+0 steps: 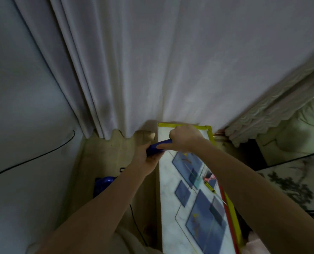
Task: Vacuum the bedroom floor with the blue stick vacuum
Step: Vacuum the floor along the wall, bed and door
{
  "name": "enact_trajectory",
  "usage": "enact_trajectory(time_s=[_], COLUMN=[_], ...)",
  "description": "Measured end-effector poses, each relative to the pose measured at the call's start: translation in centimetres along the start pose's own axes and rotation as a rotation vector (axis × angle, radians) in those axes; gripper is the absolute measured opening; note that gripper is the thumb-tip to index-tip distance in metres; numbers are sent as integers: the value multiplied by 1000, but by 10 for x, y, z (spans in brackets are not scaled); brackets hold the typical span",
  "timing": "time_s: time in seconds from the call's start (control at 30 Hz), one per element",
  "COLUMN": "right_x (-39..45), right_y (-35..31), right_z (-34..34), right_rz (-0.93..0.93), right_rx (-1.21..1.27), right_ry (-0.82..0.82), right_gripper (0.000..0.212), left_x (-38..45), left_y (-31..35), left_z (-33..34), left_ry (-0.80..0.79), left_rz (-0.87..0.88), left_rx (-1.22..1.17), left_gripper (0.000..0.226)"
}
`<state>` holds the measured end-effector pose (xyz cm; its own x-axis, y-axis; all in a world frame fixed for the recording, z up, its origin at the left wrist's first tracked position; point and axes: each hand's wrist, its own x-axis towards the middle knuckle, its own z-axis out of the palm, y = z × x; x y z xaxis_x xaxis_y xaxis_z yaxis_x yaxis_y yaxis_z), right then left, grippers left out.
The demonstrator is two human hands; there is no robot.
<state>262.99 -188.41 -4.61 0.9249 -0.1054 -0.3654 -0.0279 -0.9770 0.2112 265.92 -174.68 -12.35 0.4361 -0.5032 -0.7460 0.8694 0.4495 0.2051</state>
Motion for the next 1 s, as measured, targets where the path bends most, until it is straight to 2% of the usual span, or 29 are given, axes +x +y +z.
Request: enact_trajectory(time_s=[0.13,0.3,0.5,0.73,1.0], right_x=[-25,-36,-16,7,9], right_y=[33,36,-1,-59,-54], right_z=[17,39,37,38,19], right_rz=[36,51,22,-15,-64], right_rx=[-38,11,57,148,86], right_ry=[-2,-10,48,32,43], right_gripper=[72,74,74,73,69], left_x=[3,-1,3,-10,-13], left_y=[-37,-53,-24,15,18], left_z=[23,23,-7,-44,-44], left_ry=[20,58,132,179,134], left_rz=[-14,6,105,164,146], left_rx=[59,121,113,41,-40], left_gripper=[12,15,4,8,6])
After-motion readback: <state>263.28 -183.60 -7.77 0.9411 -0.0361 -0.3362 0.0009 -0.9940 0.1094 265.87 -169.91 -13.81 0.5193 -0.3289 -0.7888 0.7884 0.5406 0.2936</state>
